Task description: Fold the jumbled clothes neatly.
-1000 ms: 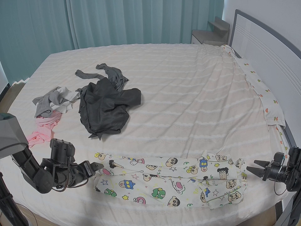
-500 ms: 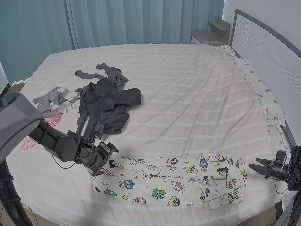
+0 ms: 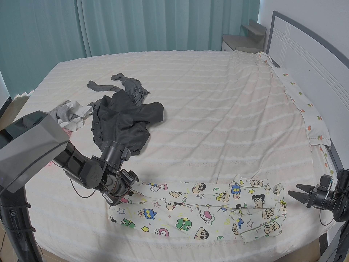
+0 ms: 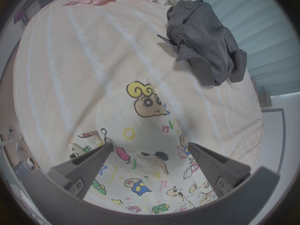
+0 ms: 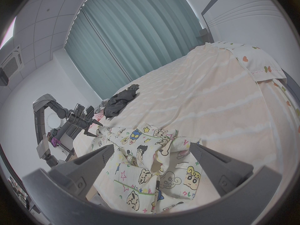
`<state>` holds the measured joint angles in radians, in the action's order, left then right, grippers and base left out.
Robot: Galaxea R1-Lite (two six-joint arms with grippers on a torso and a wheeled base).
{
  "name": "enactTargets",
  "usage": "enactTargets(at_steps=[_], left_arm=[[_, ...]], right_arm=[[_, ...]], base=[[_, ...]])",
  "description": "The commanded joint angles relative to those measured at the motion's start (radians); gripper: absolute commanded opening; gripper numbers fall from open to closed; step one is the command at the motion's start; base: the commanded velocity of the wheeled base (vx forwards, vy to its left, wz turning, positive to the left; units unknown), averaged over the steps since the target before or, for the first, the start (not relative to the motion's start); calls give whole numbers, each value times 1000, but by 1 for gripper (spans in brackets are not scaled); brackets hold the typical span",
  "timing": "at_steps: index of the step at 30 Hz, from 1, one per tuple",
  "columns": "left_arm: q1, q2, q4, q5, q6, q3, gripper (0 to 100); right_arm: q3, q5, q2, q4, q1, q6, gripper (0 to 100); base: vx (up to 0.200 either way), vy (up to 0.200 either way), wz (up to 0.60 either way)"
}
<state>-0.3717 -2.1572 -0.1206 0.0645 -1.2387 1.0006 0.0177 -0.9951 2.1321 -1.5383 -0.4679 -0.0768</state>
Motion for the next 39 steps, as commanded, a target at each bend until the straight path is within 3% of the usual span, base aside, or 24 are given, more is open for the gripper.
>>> enactTargets(at_steps=[1, 5, 16, 20, 28, 33, 39], left_arm=[[0, -18, -1, 21, -1, 0, 0], [-1, -16, -1, 71, -1, 0, 0], [-27, 74, 3, 113, 13, 3, 0], [-58, 73, -20, 218, 113, -8, 0], [-102, 46, -226, 233, 283, -119, 0], [-125, 4, -367, 287, 410, -234, 0], [-110, -46, -438, 353, 429, -303, 0]], right_arm=[[-18, 0, 0, 4, 2, -9, 100], [-18, 0, 0, 6, 2, -12, 100], [-18, 0, -1, 7, 2, -12, 100], [-18, 0, -1, 6, 2, -12, 100], [-18, 0, -3, 6, 0, -12, 100], [-18, 0, -4, 6, 0, -12, 100], [-18, 0, -3, 7, 0, -12, 100]], base=[[0, 0, 0], [0, 0, 0], [0, 0, 0], [0, 0, 0], [0, 0, 0], [0, 0, 0], [0, 0, 0]])
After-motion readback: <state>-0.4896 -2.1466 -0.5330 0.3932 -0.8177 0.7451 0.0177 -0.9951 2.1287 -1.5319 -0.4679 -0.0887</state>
